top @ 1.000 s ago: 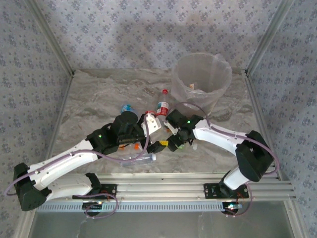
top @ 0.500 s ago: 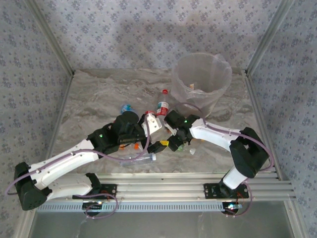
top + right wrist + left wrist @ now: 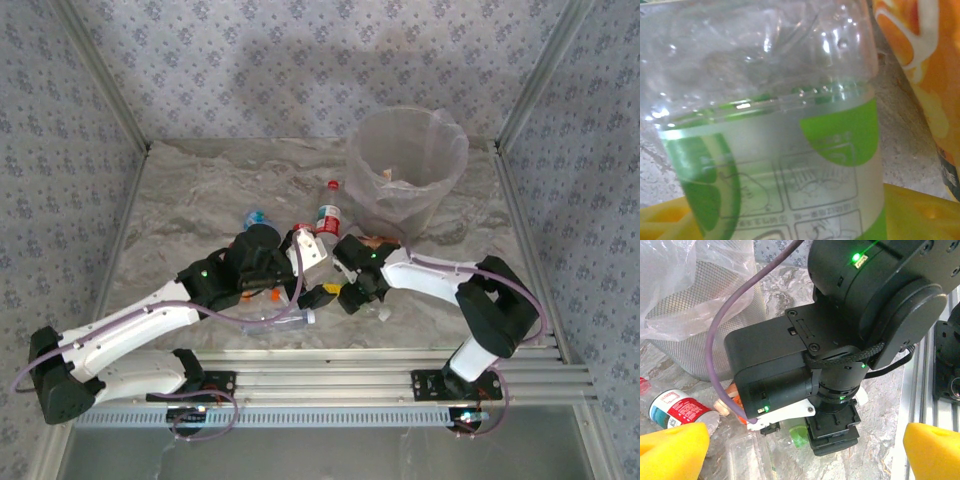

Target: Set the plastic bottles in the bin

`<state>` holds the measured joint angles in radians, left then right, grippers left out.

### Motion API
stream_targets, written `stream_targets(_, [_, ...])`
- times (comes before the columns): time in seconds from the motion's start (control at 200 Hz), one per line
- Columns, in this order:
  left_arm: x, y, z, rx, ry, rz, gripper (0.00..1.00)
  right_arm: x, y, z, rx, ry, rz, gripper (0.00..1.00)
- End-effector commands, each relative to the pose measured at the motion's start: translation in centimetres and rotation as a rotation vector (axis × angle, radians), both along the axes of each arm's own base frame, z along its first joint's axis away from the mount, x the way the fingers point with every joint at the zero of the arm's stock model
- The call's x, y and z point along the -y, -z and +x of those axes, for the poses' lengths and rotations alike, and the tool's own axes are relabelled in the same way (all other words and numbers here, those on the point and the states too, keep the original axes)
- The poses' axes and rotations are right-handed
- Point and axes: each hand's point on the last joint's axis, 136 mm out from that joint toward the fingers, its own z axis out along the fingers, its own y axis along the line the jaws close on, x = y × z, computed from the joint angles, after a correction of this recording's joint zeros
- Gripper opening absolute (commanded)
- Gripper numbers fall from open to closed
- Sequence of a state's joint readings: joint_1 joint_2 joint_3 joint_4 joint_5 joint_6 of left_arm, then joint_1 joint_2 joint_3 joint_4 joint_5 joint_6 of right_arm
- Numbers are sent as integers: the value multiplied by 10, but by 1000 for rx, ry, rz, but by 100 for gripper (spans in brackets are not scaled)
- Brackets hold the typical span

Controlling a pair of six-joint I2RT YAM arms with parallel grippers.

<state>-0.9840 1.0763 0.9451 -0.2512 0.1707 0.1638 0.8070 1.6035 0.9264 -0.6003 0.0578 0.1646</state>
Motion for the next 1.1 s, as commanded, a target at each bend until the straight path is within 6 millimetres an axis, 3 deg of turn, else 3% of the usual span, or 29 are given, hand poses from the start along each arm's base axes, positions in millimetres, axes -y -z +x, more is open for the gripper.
stream_targets(0.0, [1, -19, -2, 32, 9, -27, 100, -1, -4, 10, 68, 108, 44, 72])
stream_targets(0.435, [-11, -19, 25, 76, -82, 21, 99, 4, -5, 9, 151, 206, 121, 61])
stream_targets(0.665, [-10, -26, 37, 55, -102, -8, 100, -8, -27, 13, 205, 198, 217, 59])
stream_targets(0.904, [-7, -22, 37, 25, -91, -50, 100, -18, -78, 13, 288, 174, 382, 57])
stream_targets(1.099, [-13, -31, 31, 42, -82, -100, 100, -16, -158, 7, 394, 119, 538, 57])
